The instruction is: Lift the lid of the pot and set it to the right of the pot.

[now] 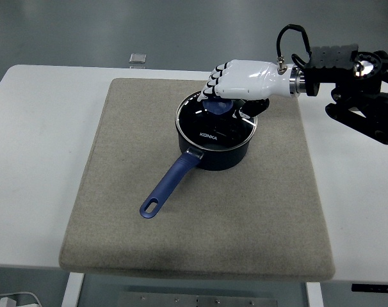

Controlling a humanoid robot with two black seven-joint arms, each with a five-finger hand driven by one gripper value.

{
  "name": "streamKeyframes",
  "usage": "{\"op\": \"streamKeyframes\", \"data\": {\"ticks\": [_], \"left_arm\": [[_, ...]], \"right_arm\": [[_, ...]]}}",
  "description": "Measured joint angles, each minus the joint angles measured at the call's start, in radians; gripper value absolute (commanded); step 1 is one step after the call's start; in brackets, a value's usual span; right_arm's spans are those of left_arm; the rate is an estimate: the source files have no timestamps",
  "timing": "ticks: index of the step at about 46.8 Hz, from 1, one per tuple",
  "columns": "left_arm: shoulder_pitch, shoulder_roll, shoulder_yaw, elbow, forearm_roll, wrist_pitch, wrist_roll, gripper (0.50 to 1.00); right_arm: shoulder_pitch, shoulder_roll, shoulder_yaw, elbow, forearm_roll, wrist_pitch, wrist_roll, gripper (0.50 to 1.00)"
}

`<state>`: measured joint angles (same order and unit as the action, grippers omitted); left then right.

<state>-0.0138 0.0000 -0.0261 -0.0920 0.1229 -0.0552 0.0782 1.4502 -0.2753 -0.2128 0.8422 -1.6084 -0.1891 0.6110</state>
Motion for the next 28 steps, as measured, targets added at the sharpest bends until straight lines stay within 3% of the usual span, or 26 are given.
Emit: {"op": "streamKeyframes", "data": {"ticks": [2,6,28], "left_arm": [[0.000,0.000,0.000,0.000,0.000,0.000,0.000,1.000],[0.000,0.000,0.000,0.000,0.000,0.000,0.000,1.000],[0.000,0.000,0.000,0.000,0.000,0.000,0.000,1.000]], "right_arm": [[0.000,0.001,-0.001,0.001,0.001,0.002,0.000,0.638],[0.000,0.006,-0.002,0.002,0.004,0.005,0.000,0.500],[0.009,0.007,0.008,0.002,0.008,0.050,0.000,0.500]]}}
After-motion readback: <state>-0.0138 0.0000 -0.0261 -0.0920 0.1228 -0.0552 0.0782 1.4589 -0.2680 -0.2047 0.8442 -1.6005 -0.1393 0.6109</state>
